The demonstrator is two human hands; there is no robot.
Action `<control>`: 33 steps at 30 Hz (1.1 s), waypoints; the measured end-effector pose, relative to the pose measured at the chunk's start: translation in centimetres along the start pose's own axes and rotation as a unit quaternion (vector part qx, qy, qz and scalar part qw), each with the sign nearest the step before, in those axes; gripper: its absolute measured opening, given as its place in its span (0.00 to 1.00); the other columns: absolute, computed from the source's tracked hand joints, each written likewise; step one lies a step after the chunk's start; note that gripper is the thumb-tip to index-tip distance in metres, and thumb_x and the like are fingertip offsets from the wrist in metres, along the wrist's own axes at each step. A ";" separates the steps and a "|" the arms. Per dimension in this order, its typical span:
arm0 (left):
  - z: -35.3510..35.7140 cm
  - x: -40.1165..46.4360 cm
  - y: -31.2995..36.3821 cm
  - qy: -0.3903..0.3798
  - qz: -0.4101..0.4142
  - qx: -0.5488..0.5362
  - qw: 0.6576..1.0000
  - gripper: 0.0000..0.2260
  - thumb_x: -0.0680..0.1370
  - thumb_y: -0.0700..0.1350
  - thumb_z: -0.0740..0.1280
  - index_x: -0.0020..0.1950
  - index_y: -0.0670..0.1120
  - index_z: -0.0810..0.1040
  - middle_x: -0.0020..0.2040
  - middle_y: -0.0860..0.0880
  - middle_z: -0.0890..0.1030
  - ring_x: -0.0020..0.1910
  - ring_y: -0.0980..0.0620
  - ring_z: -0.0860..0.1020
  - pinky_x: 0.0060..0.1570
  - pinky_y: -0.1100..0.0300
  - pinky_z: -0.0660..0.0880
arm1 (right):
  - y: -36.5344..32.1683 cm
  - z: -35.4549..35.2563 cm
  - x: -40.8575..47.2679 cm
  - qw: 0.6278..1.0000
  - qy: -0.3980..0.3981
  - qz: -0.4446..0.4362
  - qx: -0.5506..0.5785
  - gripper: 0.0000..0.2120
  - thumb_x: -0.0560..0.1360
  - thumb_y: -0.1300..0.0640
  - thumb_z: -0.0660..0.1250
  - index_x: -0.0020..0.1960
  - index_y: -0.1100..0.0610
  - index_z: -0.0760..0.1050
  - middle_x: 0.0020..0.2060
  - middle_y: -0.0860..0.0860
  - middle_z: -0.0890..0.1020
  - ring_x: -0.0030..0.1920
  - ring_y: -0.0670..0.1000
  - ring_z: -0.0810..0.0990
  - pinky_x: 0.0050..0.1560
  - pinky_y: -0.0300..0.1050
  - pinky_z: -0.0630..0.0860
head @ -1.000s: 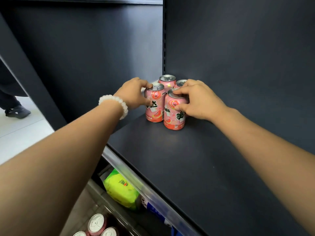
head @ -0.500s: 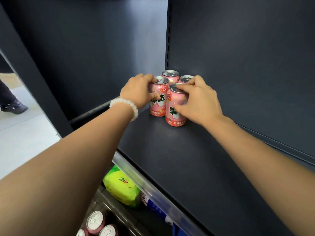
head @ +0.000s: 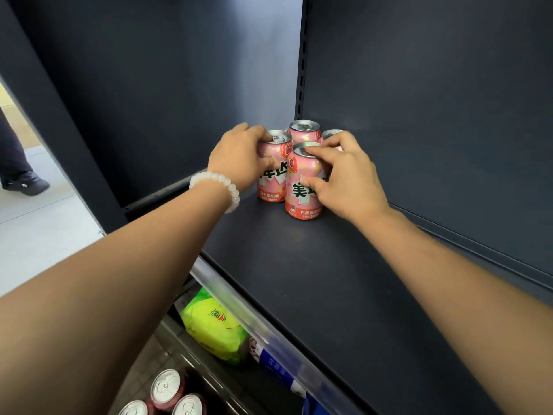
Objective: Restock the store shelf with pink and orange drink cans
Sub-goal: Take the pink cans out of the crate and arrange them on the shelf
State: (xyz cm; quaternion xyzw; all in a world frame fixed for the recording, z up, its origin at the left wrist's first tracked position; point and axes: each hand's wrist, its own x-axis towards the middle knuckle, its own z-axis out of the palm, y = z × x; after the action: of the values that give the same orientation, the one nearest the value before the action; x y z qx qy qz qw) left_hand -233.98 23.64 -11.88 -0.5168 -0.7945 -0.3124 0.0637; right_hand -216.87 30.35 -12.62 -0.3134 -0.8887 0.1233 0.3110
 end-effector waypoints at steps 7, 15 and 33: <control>1.2 0.4 -0.3 0.028 0.012 -0.049 0.998 0.20 0.68 0.48 0.76 0.57 0.45 0.77 0.53 0.45 0.78 0.53 0.46 0.76 0.52 0.59 0.70 | -0.6 0.6 -0.6 0.995 0.033 -0.015 -0.089 0.21 0.74 0.56 0.69 0.65 0.56 0.74 0.60 0.54 0.69 0.59 0.57 0.71 0.56 0.50 0.72; -0.6 -0.8 -0.2 -0.051 0.008 -0.046 0.998 0.27 0.74 0.49 0.70 0.71 0.51 0.67 0.65 0.48 0.75 0.64 0.47 0.73 0.62 0.52 0.71 | -2.3 -0.8 -1.1 0.981 -0.012 -0.021 -0.192 0.22 0.77 0.49 0.62 0.70 0.53 0.67 0.63 0.53 0.68 0.63 0.56 0.69 0.45 0.50 0.74; -12.2 -27.3 -3.1 -0.097 -0.026 0.233 0.967 0.22 0.79 0.60 0.51 0.65 0.51 0.72 0.61 0.48 0.76 0.61 0.45 0.73 0.54 0.51 0.70 | -15.1 -0.3 -16.7 0.963 -0.153 -0.136 -0.173 0.19 0.79 0.46 0.55 0.62 0.56 0.73 0.58 0.53 0.74 0.59 0.56 0.72 0.50 0.51 0.72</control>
State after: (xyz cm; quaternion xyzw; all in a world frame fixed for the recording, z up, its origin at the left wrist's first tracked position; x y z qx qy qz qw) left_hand -226.86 -5.38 -15.12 -0.4948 -0.8609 -0.0680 0.0967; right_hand -213.75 8.10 -14.12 -0.2160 -0.9677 -0.0296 0.1262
